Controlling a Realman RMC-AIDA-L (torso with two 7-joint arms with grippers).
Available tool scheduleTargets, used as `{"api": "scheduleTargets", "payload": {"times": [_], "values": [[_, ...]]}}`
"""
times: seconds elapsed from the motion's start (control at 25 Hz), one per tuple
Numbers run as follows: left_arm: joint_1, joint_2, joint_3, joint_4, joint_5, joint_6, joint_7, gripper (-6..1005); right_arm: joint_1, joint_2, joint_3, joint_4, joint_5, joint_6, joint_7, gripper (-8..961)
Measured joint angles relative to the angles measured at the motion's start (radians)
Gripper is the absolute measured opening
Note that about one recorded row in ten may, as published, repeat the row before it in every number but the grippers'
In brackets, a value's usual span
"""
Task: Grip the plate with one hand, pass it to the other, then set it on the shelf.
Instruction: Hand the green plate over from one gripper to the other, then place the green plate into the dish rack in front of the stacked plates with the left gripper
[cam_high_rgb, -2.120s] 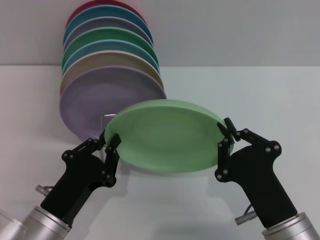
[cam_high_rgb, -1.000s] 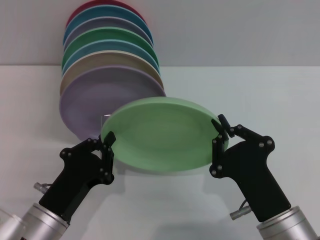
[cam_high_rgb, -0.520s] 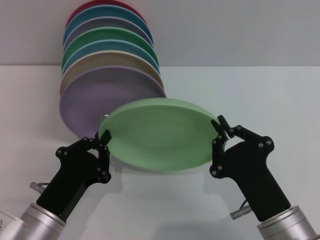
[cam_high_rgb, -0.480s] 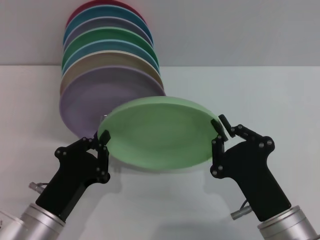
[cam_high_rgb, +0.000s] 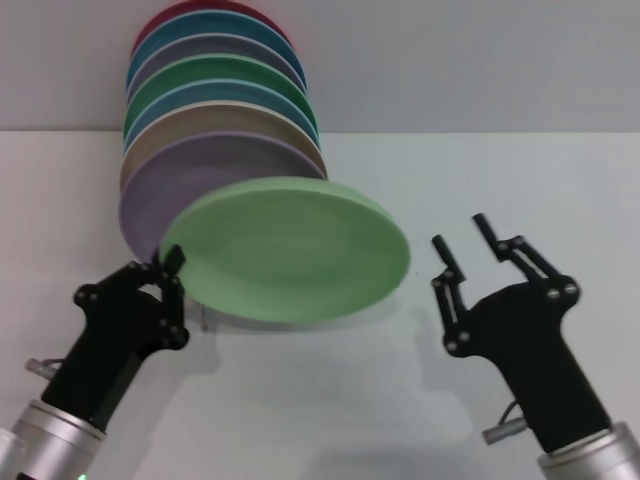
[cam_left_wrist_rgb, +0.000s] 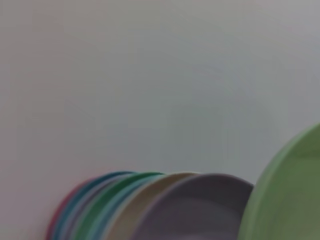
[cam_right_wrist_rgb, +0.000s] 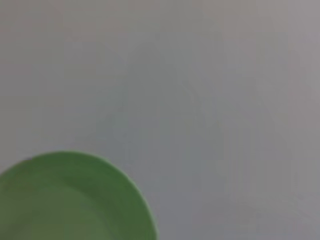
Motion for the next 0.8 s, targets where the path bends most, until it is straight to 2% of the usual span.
{"api": "scheduleTargets", "payload": {"times": [0.16,0.32,0.36,0.56,0.8], "values": [[0.020,0.005,-0.044,0.006,0.000,0.059,-0.005,38,-0.022,-0.002,-0.022,0.001,-0.001,-0.075,0.019,225],[0.038,0.008,-0.053,0.005,0.000,0.119,-0.012,38,-0.027,-0.002,-0.035,-0.011,0.005,-0.076,0.022,319],[0.046,0.010,-0.054,0.007,0.000,0.165,-0.015,39,-0.025,0.000,-0.036,-0.028,0.010,-0.063,0.033,319],[0.051,0.013,-0.072,0.019,0.001,0.236,-0.045,39,-0.006,0.002,-0.027,-0.063,0.020,-0.019,0.070,318],[0.041,0.011,-0.109,0.041,0.003,0.257,-0.042,39,0.009,0.004,-0.030,-0.083,0.047,-0.006,0.070,318]]}}
